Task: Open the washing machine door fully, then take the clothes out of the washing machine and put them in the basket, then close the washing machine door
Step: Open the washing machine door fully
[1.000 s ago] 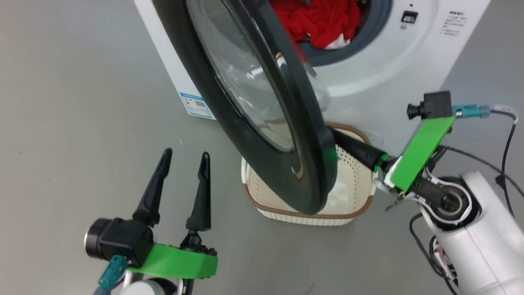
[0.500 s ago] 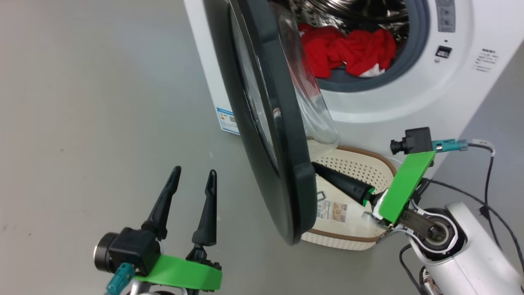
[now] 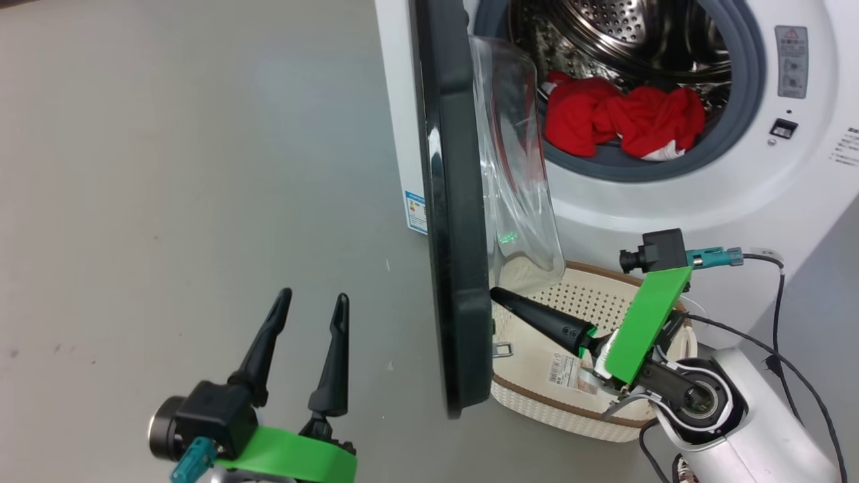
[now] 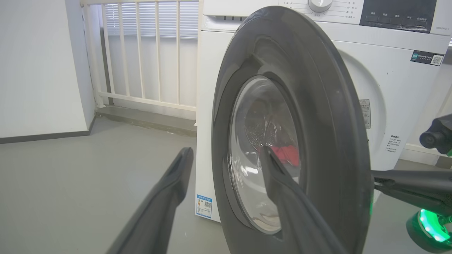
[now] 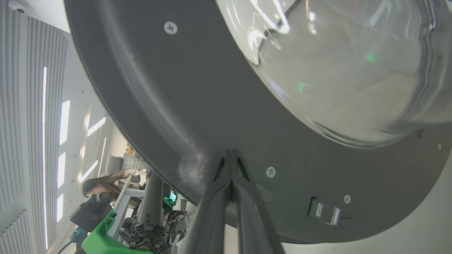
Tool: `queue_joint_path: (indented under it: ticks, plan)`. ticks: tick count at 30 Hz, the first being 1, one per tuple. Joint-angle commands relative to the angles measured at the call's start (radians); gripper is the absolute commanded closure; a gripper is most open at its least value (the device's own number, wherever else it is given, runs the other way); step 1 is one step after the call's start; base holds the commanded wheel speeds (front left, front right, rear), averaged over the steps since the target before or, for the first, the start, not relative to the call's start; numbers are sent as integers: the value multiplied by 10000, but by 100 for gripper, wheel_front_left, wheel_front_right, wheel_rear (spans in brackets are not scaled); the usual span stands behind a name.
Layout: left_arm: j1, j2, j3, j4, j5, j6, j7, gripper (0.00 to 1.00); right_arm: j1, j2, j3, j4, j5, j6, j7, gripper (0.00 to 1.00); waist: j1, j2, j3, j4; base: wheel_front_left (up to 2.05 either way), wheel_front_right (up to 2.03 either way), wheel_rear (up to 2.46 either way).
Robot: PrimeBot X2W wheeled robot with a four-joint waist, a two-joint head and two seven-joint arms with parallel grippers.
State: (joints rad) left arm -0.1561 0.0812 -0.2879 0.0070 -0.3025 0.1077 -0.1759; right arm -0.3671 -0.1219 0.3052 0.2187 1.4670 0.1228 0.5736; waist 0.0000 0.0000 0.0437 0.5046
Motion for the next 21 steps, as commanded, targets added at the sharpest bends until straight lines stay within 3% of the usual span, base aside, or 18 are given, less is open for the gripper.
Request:
queue_joint_path:
  ticks: [1, 21]
  plan:
    - [-20, 150, 352, -322, -38, 116, 59, 0, -97, 218, 244, -294, -81, 79, 74, 100, 0, 0, -24, 89, 0, 0, 0]
    - [201, 208, 542, -615, -230, 402, -100, 0, -696, 504, 598, 62, -135, 79, 217, 100, 0, 0, 239, 232, 0, 0, 0]
